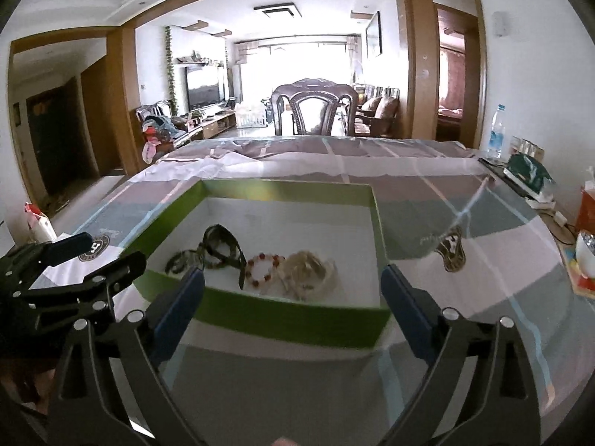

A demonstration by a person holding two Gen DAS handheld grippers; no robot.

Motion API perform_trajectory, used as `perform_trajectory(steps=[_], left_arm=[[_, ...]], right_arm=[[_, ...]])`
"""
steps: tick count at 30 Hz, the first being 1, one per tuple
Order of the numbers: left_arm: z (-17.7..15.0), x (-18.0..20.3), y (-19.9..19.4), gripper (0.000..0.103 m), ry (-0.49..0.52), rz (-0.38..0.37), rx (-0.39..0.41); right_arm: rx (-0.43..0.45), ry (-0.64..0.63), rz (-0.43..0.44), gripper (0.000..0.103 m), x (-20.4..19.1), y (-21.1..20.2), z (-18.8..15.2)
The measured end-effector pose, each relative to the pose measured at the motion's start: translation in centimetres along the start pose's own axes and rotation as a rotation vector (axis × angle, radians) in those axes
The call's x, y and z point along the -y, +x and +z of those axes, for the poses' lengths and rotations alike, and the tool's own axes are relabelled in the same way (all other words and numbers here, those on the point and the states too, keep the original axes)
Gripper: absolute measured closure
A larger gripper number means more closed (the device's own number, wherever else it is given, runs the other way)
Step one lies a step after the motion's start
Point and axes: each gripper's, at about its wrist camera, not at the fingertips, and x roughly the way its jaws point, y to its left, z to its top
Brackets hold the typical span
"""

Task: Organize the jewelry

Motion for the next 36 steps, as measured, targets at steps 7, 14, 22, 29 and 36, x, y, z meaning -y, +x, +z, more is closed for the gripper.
perform_trajectory(steps=[7,14,22,29,36], left_arm=[[-0.4,0.1,-1.4,0.021,-0.004,0.02,0.012],[-0.3,-0.1,-2.0,0.019,-0.004,0.041,0.024],[-0.1,-0.3,-2.3,0.018,0.0,0.048,0.03],[0.0,-0.5,-2.5,0.016,-0.001,0.053,0.034],[0.0,-0.5,-2.5,0.016,0.0,0.051,0.036]], right_arm=[[0.016,-0.001,-0.006,0.009,-0.3,-1.2,-0.4],[0.023,-0.003,-0.007,0.009,-0.5,-1.4,-0.5],[0.032,-0.002,-0.009,0.009,-0.4,-1.8,-0.4],[0.034,-0.001,-0.015,0.005,-0.3,-1.8,-0.3],[0.036,-0.001,-0.017,0.005,-0.2,-1.8,-0.3]])
